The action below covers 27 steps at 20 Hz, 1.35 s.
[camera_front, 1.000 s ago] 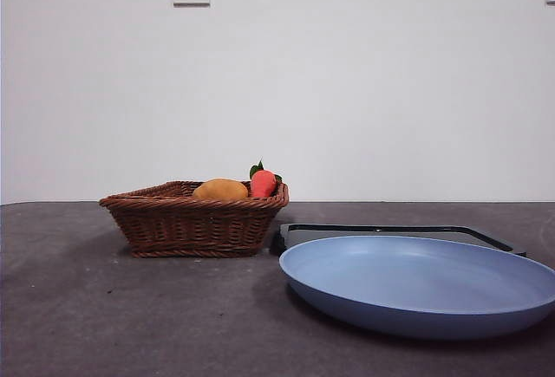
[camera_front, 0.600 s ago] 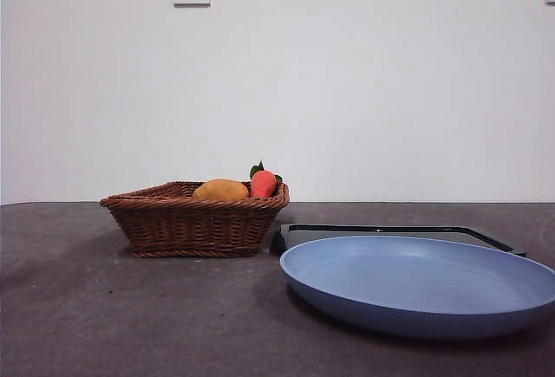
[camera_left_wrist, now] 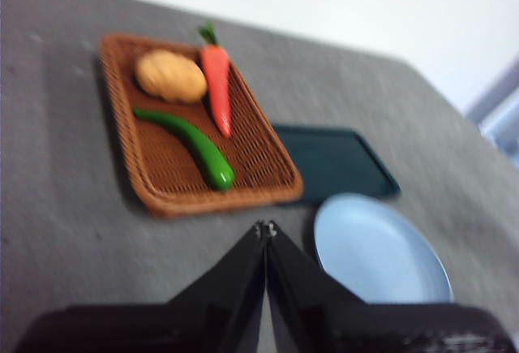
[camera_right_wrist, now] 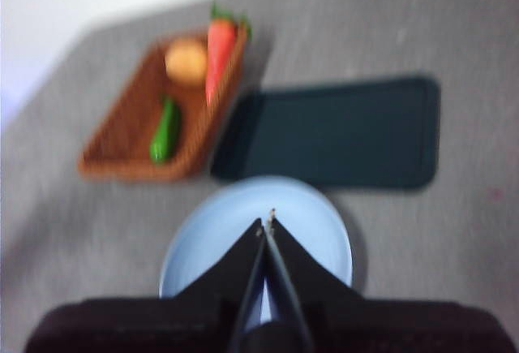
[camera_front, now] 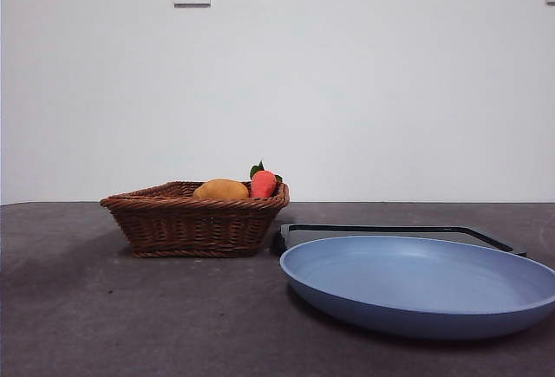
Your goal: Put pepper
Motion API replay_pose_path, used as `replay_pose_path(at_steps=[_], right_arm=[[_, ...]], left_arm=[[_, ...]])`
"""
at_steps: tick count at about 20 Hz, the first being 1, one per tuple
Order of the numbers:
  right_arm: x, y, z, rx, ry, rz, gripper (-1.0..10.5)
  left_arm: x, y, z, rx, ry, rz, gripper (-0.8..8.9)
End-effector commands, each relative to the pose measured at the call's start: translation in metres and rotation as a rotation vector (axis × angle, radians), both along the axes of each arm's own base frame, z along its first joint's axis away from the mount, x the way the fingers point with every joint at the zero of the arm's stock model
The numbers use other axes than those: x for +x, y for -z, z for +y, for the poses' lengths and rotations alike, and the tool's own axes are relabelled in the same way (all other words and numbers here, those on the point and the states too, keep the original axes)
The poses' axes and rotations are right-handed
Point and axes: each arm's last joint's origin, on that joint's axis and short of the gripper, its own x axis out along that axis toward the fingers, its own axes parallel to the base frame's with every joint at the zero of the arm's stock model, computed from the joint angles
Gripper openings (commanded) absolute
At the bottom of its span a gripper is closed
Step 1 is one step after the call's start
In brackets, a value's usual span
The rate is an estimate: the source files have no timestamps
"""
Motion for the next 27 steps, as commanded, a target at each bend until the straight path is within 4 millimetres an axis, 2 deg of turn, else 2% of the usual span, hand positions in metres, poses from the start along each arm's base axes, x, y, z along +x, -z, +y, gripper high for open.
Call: replay_pose_path(at_steps=[1, 5, 9, 10, 11, 13, 14, 15, 18, 22, 27], right_arm=[[-0.002, -0.010, 0.001, -0.127, -0.100, 0.052, 0.1], [-0.006, -0.017, 0.000, -0.217, -0.177, 0.183, 0.1], [-0.006, -0.018, 0.000, -0.225, -0.185, 0.200, 0.1], [-0.006, -0.018, 0.000, -0.225, -0.185, 0.200, 0.2], [-0.006, -0.018, 0.000, -0.223, -0.184, 0.201, 0.5], [-0.006, -0.018, 0.000, -0.211, -0.171, 0.207, 2.2], [-0.006, -0.018, 0.000, -0.207, -0.166, 0.210, 3.0], [-0.004, -0.018, 0.000, -0.200, -0.162, 0.221, 3.3], [0.003, -0.015, 0.001, -0.201, -0.165, 0.253, 3.3], [0.026, -0.008, 0.003, -0.196, -0.167, 0.325, 3.3], [0.081, 0.016, 0.010, -0.193, -0.180, 0.437, 3.2]], left_arm=[[-0.001, -0.009, -0.001, 0.101, 0.075, 0.002, 0.06], [-0.004, -0.015, -0.001, 0.164, 0.132, 0.086, 0.06], [-0.005, -0.016, -0.001, 0.169, 0.138, 0.102, 0.11], [-0.005, -0.016, -0.001, 0.166, 0.136, 0.104, 0.37], [-0.005, -0.016, -0.001, 0.165, 0.134, 0.105, 1.24], [-0.005, -0.016, -0.001, 0.168, 0.129, 0.106, 3.34], [-0.005, -0.016, -0.001, 0.168, 0.129, 0.107, 3.82], [-0.005, -0.015, -0.001, 0.168, 0.129, 0.108, 3.89], [-0.005, -0.015, -0.001, 0.168, 0.129, 0.109, 3.88], [-0.004, -0.016, -0.001, 0.168, 0.129, 0.103, 3.88], [-0.004, -0.016, -0.001, 0.168, 0.129, 0.100, 3.88]])
